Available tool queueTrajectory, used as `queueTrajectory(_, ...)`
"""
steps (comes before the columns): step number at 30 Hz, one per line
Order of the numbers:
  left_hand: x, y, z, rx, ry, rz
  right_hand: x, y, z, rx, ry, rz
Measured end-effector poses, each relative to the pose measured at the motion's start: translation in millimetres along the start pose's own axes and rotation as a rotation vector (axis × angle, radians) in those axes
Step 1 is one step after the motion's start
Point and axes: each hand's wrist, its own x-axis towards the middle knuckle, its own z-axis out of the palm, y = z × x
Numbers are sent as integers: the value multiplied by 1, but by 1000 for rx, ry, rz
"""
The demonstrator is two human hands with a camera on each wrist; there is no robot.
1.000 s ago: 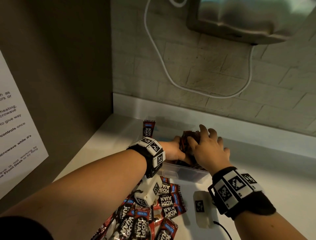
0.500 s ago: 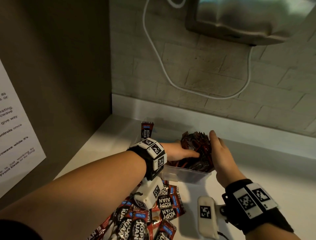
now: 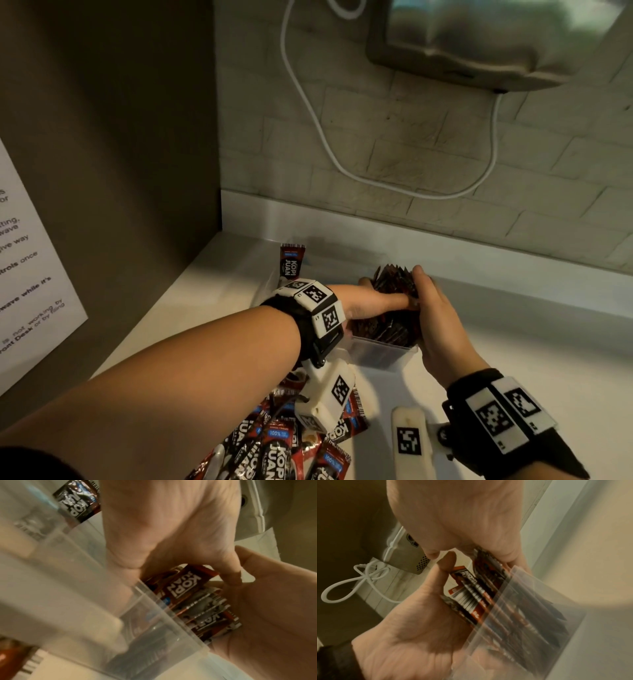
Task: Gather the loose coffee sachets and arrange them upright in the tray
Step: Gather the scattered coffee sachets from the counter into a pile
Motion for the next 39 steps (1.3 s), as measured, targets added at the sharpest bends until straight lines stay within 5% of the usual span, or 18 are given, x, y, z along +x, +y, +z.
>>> queueTrajectory(3,-9,3,2,-163,-63,0,2,2,0,-1,-26,16)
queueTrajectory(9,-14,5,2,-91,-4,12,3,1,-1,-22,-26,17)
queueTrajectory(15,-27,13,-1,-204,-117,-36,2,-3,-2,-38,19,42)
queueTrajectory(26,-40,21,-3,-174,-51,-75,-9,-16,0,-24,95,56)
queueTrajectory(29,-55,27,-6,-125,15,-60,-17,-24,0,-56,162,-4)
queueTrajectory(32,-67,24,-16,-34,147,-2,-29,-40,-3,-158,262,-221)
queueTrajectory(35,-79,15,-34,91,269,162,-49,-59,-7,-299,110,-416)
queueTrajectory(39,-107,-1,-57,229,415,326,-87,-66,6,-544,-428,-434)
